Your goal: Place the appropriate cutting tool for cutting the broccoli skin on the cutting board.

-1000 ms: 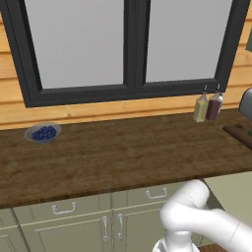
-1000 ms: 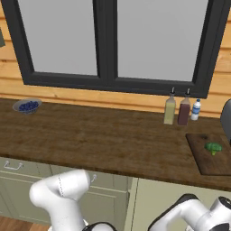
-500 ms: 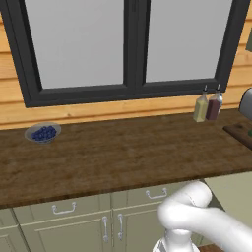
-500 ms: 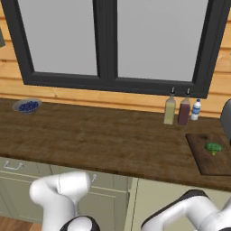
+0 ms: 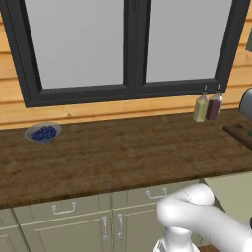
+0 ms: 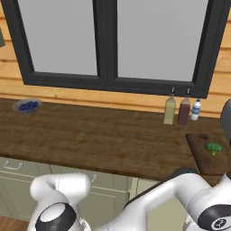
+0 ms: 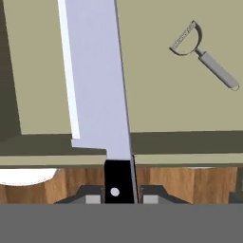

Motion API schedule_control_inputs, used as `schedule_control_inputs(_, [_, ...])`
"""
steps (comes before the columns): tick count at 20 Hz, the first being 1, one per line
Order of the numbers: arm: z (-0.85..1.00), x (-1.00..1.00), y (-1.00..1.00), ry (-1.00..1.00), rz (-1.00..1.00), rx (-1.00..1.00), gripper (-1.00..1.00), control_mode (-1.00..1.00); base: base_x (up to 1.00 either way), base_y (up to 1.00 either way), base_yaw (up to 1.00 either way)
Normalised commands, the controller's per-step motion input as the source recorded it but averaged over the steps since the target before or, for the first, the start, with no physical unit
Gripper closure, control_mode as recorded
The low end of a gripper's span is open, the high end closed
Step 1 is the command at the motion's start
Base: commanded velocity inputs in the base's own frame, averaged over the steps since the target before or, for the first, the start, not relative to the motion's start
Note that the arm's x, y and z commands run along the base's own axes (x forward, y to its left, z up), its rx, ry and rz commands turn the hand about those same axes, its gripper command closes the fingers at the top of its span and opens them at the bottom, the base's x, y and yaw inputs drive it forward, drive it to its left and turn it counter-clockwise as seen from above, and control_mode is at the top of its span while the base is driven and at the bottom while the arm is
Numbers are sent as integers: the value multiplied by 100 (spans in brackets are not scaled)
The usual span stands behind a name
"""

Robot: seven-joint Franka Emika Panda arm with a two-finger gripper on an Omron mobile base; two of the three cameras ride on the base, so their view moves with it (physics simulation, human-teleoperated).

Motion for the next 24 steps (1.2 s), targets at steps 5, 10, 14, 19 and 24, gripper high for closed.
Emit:
schedule_control_inputs(5, [68, 35, 26, 0, 0, -2, 100, -100, 0, 0, 0])
schedule_control_inputs(10, [39, 89, 19, 0, 1, 0, 100, -100, 0, 0, 0])
schedule_control_inputs(14, [33, 99, 0, 0, 7, 0, 100, -100, 0, 0, 0])
schedule_control_inputs(19, [14, 93, 0, 0, 7, 0, 100, -100, 0, 0, 0])
schedule_control_inputs(24, [0, 85, 0, 0, 9, 0, 100, -100, 0, 0, 0])
